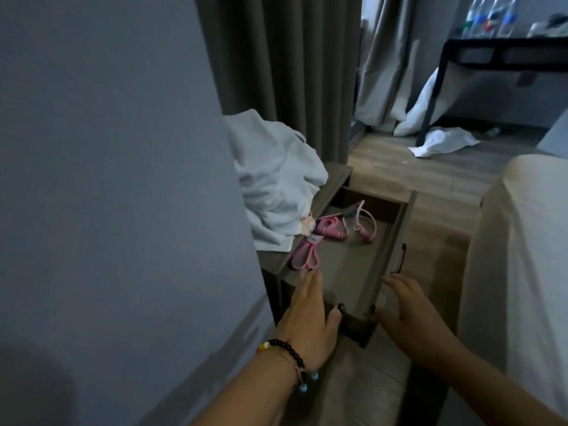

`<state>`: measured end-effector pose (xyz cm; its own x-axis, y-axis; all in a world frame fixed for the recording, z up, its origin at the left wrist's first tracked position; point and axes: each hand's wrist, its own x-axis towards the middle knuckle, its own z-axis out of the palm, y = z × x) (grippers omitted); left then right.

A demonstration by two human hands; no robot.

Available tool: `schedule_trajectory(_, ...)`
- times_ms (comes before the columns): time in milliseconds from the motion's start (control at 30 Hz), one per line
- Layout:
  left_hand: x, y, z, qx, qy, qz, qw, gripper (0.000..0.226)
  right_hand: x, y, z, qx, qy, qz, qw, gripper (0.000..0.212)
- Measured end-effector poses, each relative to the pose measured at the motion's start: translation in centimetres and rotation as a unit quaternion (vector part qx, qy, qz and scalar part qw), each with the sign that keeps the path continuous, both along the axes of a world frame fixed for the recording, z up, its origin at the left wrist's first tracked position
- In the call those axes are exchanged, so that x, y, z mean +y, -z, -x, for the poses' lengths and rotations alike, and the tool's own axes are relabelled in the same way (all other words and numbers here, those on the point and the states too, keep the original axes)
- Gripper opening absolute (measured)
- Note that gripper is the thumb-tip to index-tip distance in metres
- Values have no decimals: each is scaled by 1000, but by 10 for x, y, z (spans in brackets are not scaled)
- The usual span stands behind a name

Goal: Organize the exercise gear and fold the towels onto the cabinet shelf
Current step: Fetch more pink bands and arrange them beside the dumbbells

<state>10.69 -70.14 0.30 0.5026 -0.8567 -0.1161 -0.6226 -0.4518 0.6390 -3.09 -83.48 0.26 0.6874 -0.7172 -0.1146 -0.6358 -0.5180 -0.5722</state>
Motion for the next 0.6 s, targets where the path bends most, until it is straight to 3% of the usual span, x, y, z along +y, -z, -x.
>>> schedule_trajectory(300, -112, -37, -52, 32, -15, -34, 999, 74, -97, -44, -36, 27, -8, -90, 996, 61)
schedule_trajectory(600, -200, -20, -68, 96, -78, -57, 991, 72, -195, -25, -62, 68, -88, -158, 981, 56)
